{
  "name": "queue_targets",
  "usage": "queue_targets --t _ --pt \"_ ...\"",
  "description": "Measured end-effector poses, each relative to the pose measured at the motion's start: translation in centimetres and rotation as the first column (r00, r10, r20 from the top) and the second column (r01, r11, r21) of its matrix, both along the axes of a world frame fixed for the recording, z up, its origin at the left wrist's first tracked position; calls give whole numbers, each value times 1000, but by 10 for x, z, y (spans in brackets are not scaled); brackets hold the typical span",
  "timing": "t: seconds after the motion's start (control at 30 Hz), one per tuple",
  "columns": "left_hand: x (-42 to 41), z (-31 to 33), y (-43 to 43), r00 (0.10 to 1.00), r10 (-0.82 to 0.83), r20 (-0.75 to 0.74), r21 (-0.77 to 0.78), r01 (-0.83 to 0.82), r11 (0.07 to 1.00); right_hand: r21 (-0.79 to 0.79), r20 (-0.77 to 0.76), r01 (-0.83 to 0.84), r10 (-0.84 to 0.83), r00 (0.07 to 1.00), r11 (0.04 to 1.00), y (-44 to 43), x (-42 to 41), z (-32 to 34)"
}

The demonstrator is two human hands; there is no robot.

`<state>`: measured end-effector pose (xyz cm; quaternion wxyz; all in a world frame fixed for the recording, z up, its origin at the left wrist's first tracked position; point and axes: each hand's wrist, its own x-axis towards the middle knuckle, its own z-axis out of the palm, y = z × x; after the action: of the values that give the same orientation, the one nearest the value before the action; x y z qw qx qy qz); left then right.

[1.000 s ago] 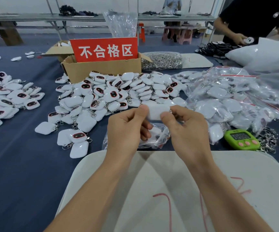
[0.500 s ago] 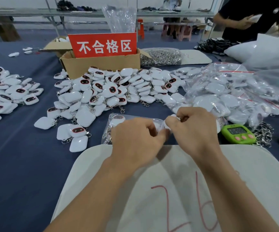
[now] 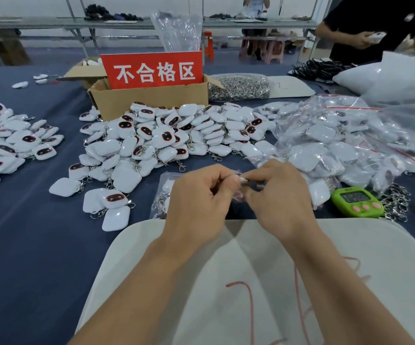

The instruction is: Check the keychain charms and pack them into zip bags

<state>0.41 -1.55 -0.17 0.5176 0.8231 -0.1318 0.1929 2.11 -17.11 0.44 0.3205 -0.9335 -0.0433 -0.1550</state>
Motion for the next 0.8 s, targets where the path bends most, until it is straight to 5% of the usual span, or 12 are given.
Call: queue_targets --t 0.13,0.23,0.33,0.4,0.47,0.53,0.6,0.63,0.8 --pt "9 5 8 996 59 -65 -261 -75 962 -195 21 87 -84 996 977 6 -1 -4" --pt "22 7 27 947 295 -130 -475 -321 820 -186 -26 55 -61 998 981 3 -3 0" --pt "29 6 45 857 443 -264 -532 -513 674 -177 -28 56 -62 998 983 -3 -4 5" --pt "27 8 44 850 449 -275 -494 -526 692 -149 -12 61 -63 998 987 -6 -3 5" --pt "20 10 34 899 397 -185 -380 -438 815 -104 -24 26 -29 999 994 -5 -3 3" --pt "11 6 19 936 346 -70 -19 -348 937 -10 -71 -19 19 997 1000 -1 -4 1" --pt "2 2 1 940 338 41 381 -327 865 52 -100 -64 69 993 997 4 -6 0" --pt "1 0 -5 942 333 44 453 -316 834 72 -109 -83 90 990 994 5 -6 0" --pt "7 -6 -4 970 241 36 319 -239 917 114 -87 -180 190 978 977 14 -5 1"
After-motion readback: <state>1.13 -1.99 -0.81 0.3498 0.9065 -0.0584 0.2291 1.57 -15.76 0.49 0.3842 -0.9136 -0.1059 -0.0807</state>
